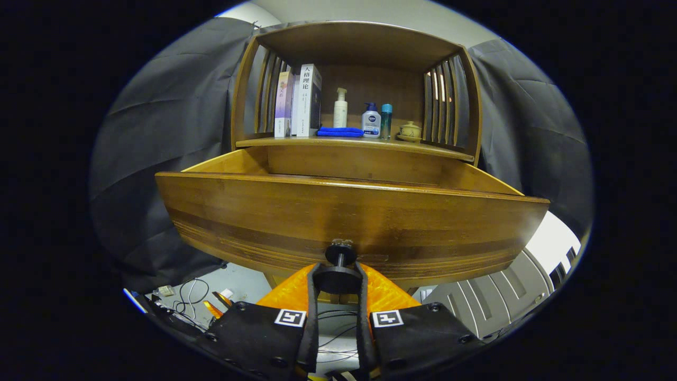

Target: Pull open the drawer, take out the items inside it, and place them on the countertop above the cabinet.

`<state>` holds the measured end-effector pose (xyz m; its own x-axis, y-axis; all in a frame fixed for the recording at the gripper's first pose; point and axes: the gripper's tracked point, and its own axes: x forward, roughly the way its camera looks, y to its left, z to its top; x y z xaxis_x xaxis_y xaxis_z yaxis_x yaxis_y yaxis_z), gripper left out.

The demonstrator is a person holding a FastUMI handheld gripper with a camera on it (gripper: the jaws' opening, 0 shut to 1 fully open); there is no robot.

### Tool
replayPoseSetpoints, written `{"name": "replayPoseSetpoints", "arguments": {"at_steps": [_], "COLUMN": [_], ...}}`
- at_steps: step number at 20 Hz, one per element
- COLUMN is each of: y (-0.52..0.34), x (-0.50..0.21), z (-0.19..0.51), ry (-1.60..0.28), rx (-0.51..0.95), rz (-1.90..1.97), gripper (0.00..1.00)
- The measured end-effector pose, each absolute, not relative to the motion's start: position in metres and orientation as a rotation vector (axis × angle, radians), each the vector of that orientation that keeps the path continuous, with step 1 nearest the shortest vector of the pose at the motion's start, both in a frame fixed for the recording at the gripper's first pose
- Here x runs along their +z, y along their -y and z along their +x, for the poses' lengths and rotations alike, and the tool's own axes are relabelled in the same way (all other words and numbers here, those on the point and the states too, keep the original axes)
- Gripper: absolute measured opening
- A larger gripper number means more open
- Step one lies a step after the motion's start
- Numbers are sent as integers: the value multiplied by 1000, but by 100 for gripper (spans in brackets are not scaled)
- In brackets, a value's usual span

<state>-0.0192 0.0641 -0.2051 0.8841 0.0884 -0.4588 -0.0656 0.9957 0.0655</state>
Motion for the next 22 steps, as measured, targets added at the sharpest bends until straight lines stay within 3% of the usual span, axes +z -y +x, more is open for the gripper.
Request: {"name": "replayPoseSetpoints", "arguments": {"at_steps": [3,13,22], "y": [-65,-42,-8], "x": [-205,-159,-77], "z": [-19,-35,-13], "ry": [-483,-350,-238], "rx": [94,34,-151], "rz": [48,55,124], "gripper": [35,99,98]}}
